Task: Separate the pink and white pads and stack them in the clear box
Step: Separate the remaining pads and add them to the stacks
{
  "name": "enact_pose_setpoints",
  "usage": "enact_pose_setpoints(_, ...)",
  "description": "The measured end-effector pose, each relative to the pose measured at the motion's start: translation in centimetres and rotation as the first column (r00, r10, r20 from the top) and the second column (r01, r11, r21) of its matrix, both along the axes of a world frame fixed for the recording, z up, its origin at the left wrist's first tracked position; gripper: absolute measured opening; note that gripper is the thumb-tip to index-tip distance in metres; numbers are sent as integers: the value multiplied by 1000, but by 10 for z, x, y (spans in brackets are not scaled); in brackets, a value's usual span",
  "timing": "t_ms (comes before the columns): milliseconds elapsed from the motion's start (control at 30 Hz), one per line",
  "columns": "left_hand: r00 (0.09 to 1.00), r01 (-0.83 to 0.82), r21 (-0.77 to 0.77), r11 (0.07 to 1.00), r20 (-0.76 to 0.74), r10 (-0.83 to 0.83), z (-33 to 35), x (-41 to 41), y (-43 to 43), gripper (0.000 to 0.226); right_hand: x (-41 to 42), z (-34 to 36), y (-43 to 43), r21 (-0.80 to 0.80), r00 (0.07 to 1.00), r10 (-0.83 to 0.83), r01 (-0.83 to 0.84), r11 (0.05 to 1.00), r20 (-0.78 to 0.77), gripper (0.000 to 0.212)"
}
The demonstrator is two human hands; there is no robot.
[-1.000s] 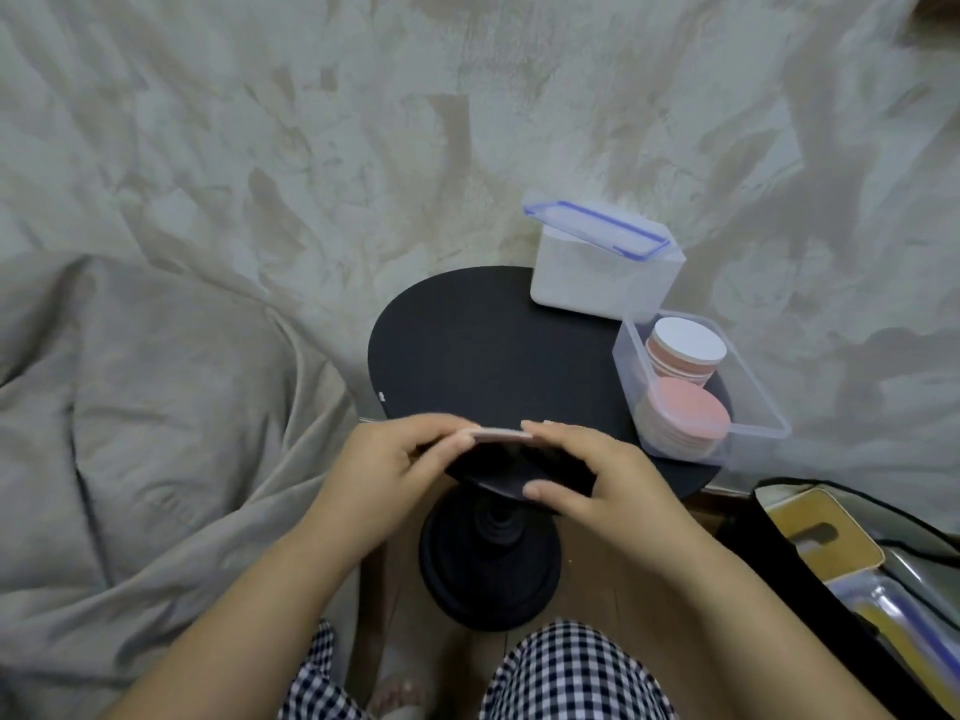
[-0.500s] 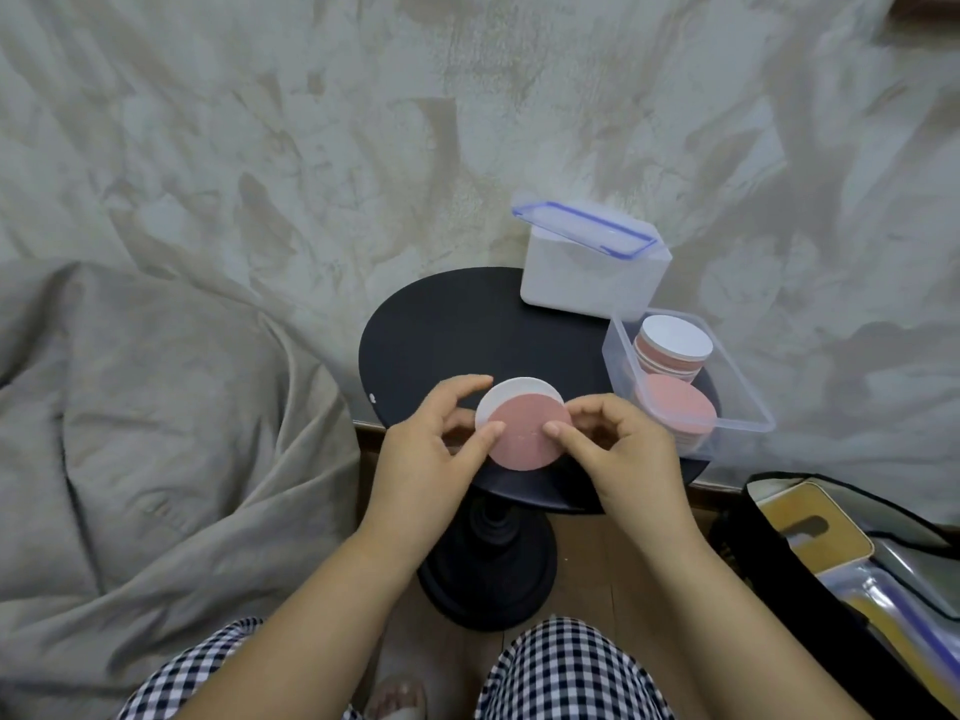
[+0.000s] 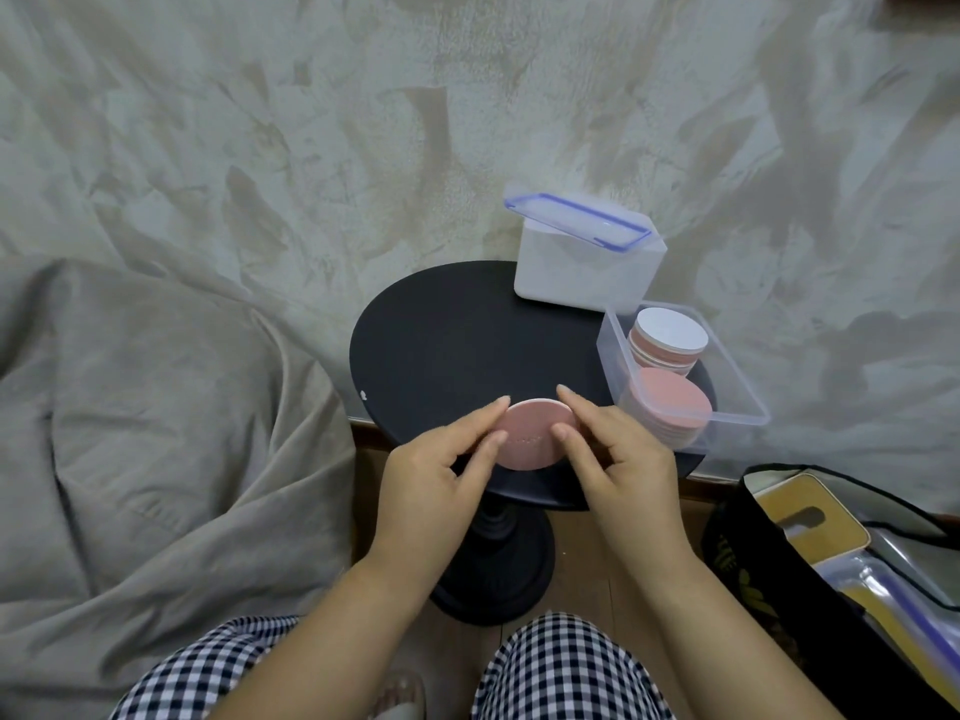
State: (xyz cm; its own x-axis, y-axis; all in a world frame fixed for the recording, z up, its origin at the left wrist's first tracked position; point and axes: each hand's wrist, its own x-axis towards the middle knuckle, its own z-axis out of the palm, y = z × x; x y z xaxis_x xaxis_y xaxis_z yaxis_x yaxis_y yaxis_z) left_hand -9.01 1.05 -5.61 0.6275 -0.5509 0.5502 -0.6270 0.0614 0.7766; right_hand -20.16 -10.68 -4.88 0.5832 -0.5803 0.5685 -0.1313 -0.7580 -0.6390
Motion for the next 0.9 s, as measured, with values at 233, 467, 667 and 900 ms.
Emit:
enact_pose_setpoints(233, 991, -80, -108, 991, 102, 92, -4, -3, -1, 25, -1, -5, 8, -190, 997, 13, 1, 982, 71, 36)
enact_pose_setpoints(467, 996, -87, -148, 985, 9, 90, -6, -7, 0, 26, -4, -7, 12, 14, 980, -42, 41, 999, 192, 28)
enact_pose_setpoints(667, 995, -87, -177, 980, 38, 95, -5, -6, 1, 22, -4, -5, 11, -64, 971, -10, 26, 998, 239, 25)
enact_pose_setpoints(900, 995, -92, -151, 984, 11, 94, -3, -7, 0, 20, -4, -1, 10, -29, 976, 21, -15, 999, 217, 26)
